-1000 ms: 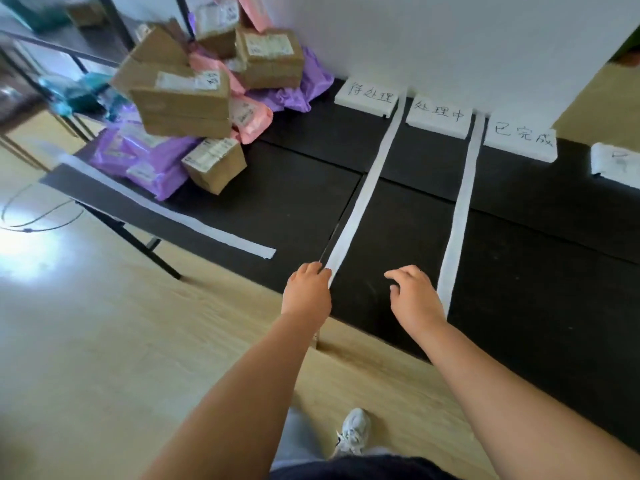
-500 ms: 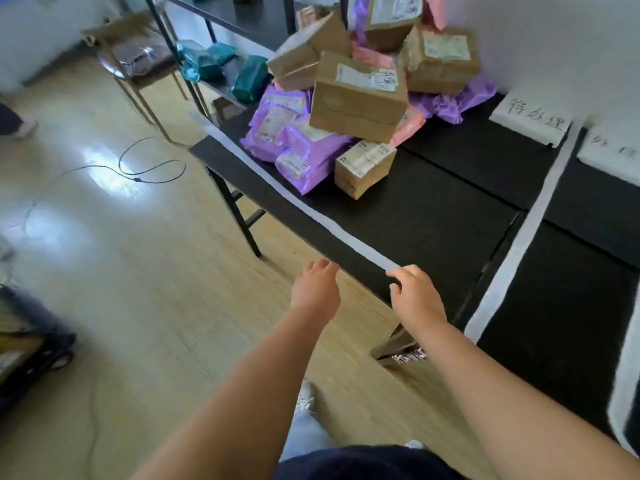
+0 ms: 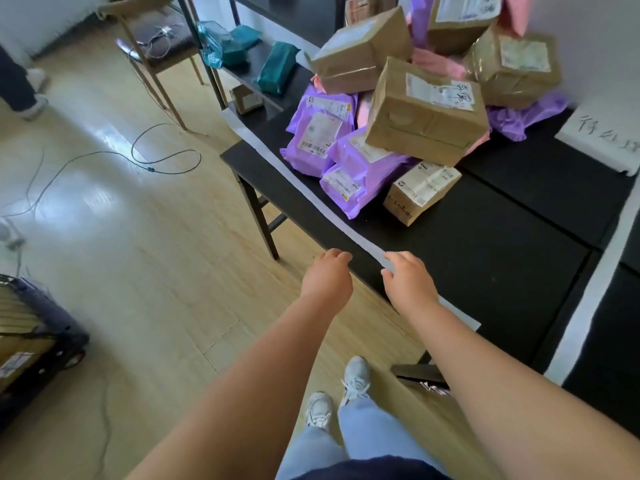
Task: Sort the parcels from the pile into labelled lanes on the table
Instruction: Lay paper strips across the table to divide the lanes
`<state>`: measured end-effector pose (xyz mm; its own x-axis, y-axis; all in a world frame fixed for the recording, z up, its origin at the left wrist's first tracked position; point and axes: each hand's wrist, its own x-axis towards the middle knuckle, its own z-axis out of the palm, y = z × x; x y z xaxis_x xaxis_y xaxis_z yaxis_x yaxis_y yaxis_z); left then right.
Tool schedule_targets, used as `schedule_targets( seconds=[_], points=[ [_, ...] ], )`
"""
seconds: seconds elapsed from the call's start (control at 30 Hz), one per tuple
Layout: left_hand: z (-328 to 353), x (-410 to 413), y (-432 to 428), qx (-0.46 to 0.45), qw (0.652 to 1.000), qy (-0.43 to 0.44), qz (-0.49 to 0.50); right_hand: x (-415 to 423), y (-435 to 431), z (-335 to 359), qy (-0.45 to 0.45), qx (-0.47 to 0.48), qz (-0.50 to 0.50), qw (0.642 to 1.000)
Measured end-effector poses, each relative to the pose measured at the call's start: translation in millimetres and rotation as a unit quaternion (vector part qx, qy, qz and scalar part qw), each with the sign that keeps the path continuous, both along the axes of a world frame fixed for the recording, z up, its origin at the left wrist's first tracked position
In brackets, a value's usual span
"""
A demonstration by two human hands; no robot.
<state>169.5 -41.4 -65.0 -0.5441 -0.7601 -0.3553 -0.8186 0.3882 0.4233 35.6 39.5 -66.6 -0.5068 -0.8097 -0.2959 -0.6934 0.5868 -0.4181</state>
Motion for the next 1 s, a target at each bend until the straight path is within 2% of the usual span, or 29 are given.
schedule_targets(
  seconds=[0.27, 0.4, 0.57, 0.7, 0.9, 1.0],
  points=[
    [-3, -30, -32, 0.056, 0.996, 0.006, 0.07, -23, -42, -9, 0.008, 0.101, 0.047, 0.994],
    [-3, -45, -47, 0.067, 0.993, 0.002, 0.096, -31, -50, -14, 0.042, 0.134, 0.087, 0.986],
    [-8, -53, -59, 0.098, 0.988, 0.007, 0.117, -39, -63, -14, 0.007, 0.145, 0.075, 0.986],
    [-10, -57, -71, 0.138, 0.98, 0.026, 0.142, -41, -71, -9, -0.022, 0.12, 0.05, 0.991],
    [6, -59, -94, 0.219, 0.942, 0.086, 0.241, -33, -79, 16, -0.085, 0.027, -0.041, 0.995],
    [16, -54, -101, 0.287, 0.888, 0.162, 0.319, -20, -80, 31, -0.106, -0.022, -0.078, 0.991]
  ],
)
